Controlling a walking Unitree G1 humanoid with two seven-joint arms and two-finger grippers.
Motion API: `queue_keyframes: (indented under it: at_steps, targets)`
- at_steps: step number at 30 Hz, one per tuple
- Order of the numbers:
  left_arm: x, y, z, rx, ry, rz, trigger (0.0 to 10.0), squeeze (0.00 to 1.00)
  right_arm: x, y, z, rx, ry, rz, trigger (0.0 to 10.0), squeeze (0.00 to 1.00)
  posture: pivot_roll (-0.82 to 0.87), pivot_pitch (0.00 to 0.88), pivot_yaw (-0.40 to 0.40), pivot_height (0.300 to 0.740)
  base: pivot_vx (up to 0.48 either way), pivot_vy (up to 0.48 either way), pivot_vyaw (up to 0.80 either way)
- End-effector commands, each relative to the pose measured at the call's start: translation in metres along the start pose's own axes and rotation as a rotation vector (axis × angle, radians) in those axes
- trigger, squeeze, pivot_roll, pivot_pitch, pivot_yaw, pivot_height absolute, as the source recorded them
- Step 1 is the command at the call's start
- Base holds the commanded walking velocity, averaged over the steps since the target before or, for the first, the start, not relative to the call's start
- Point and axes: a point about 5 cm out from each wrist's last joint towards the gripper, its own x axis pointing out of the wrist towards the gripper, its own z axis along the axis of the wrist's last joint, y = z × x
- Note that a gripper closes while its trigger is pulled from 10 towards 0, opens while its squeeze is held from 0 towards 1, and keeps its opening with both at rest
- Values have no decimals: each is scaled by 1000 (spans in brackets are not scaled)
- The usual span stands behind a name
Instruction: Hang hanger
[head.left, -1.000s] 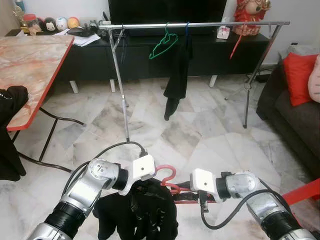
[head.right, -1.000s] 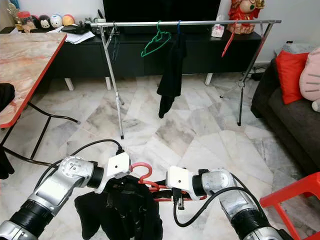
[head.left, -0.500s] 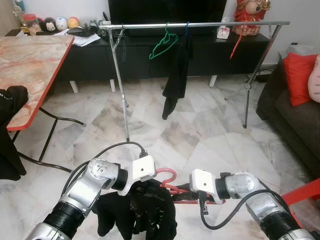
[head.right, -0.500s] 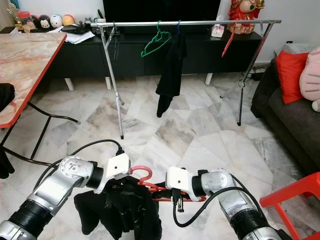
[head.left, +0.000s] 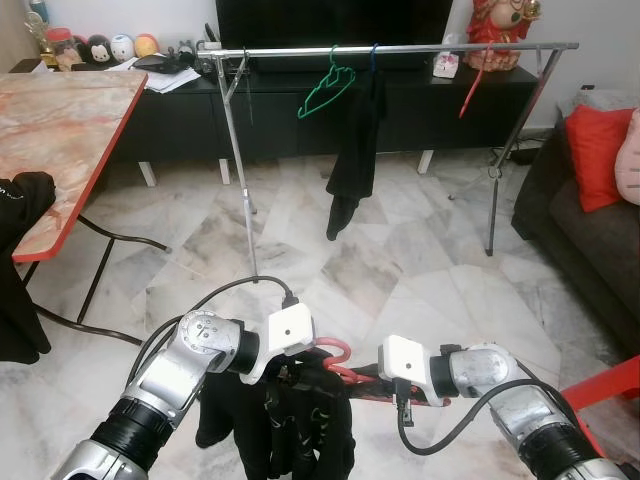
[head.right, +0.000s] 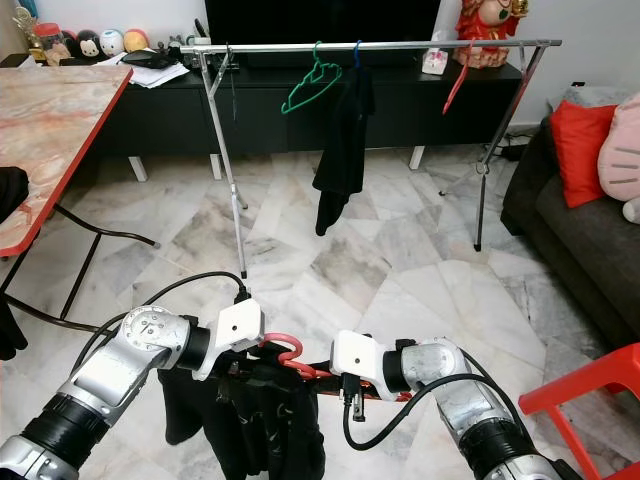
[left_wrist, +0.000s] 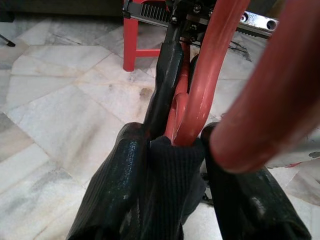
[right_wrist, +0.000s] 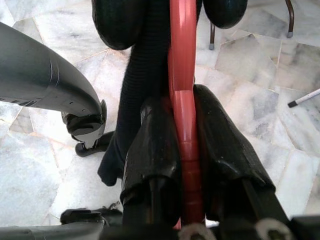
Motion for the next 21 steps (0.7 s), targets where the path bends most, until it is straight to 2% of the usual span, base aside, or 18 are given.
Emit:
queue_keyframes:
  at_steps: [1, 8, 21]
  targets:
    - [-3, 3, 7, 22, -17, 5, 10000, 1000, -5, -6, 4, 2, -36, -54, 0, 0, -107, 0, -68, 740, 0, 0, 0]
    - [-6, 5, 2, 22, 5, 22, 10000, 1000, -14, -10, -4, 49, -35, -141, 0, 0, -108, 0, -69, 740, 0, 0, 0]
    - [-11, 17, 5, 19, -11, 109, 10000, 1000, -24, -5, -21, 140, -61, -285, 0, 0, -113, 0, -65, 740, 0, 0, 0]
